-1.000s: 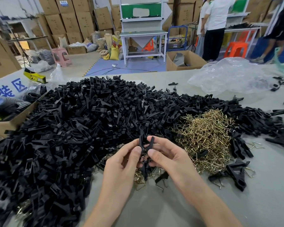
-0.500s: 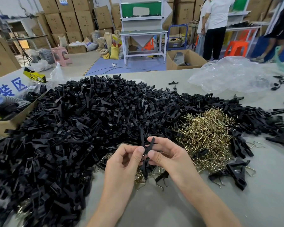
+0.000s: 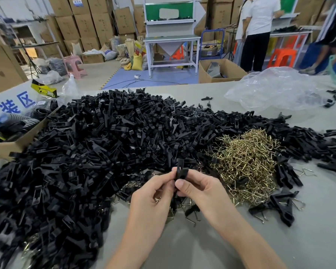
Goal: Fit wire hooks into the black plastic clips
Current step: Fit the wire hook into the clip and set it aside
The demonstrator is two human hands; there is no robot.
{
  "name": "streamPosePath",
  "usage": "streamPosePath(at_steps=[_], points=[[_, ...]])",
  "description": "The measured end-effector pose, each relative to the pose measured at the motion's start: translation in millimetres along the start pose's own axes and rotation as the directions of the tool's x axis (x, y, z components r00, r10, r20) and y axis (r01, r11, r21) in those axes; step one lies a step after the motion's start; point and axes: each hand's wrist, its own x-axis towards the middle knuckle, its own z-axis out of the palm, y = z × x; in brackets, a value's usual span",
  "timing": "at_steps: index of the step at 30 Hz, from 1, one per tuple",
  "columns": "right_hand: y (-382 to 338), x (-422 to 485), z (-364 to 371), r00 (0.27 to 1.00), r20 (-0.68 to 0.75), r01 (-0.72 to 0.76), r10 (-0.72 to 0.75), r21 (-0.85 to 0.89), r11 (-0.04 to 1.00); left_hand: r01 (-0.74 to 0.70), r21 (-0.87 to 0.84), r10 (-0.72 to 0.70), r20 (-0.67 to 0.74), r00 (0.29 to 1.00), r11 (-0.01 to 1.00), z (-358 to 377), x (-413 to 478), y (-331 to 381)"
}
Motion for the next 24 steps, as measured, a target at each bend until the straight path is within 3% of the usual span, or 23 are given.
streamPosePath(at_steps=[4, 6, 9, 11, 13, 24], points=[[-1, 1, 0, 0.998, -0.067, 0.026, -0.023, 0.036, 0.999, -0.229, 0.385, 0.223, 0.061, 0.973, 0.894, -14, 3, -3], [-2, 2, -3, 0.992, -0.122, 0.017, -0.007, 0.086, 0.996, -0.251, 0.501, 0.212, 0.133, 0.968, 0.828, -28, 6, -4], [-3, 2, -7, 0.984, -0.180, 0.028, -0.010, 0.094, 0.995, -0.329, 0.629, 0.088, 0.382, 0.920, 0.704, -44, 8, -12], [-2, 3, -9, 0.980, -0.196, 0.030, -0.011, 0.094, 0.995, -0.331, 0.670, -0.017, 0.456, 0.890, 0.665, -47, 9, -16], [-1, 3, -10, 0.978, -0.208, 0.025, -0.006, 0.090, 0.996, -0.289, 0.689, -0.063, 0.436, 0.898, 0.665, -49, 11, -19], [-1, 4, -13, 0.971, -0.239, -0.019, 0.033, 0.062, 0.998, -0.202, 0.678, -0.081, 0.361, 0.929, 0.707, -49, 15, -21]])
